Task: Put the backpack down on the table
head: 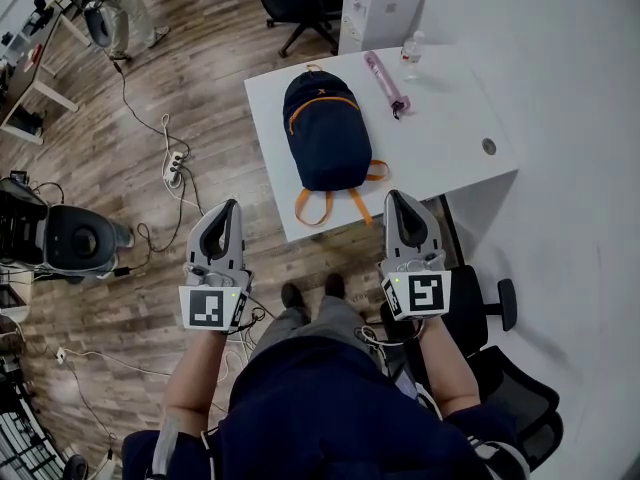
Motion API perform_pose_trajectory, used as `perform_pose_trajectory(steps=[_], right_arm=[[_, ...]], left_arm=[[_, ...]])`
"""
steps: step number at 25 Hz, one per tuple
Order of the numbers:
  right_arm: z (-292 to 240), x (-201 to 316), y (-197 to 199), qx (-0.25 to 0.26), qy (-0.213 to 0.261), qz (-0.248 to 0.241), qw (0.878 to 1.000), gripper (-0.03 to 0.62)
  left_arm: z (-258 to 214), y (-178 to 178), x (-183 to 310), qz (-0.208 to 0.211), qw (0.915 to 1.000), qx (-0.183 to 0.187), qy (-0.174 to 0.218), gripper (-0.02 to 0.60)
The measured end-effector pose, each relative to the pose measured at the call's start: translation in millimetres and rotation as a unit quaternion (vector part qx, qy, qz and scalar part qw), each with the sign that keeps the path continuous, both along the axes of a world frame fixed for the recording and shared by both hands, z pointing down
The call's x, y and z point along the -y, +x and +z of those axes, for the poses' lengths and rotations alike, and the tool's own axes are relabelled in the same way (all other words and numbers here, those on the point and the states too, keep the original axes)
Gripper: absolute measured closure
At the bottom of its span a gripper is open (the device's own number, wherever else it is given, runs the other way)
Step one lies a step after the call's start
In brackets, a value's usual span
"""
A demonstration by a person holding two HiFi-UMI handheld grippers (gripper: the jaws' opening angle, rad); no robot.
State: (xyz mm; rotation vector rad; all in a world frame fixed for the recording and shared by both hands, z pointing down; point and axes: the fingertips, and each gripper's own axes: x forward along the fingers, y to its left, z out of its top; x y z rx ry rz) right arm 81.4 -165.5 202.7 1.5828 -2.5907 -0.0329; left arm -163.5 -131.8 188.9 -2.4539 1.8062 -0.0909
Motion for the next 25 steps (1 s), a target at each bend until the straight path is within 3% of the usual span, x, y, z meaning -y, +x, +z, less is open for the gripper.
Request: perform_pose_trajectory(steps=[14,25], right_arm=[[3.6,-21.2,13.3,-0.011,0.000,0.028,1.000,0.595],[0.2,-24.7,9.1,-0.028,0.008,0.021,0.999,0.597]], left_arm=[[-0.3,-6.6,-17.5,-0.027,0.9996,-0.002,-0.002,0.578],[3.9,-10.7,-23.1,-0.033,0.9994,-0.003,-0.006,0.578]])
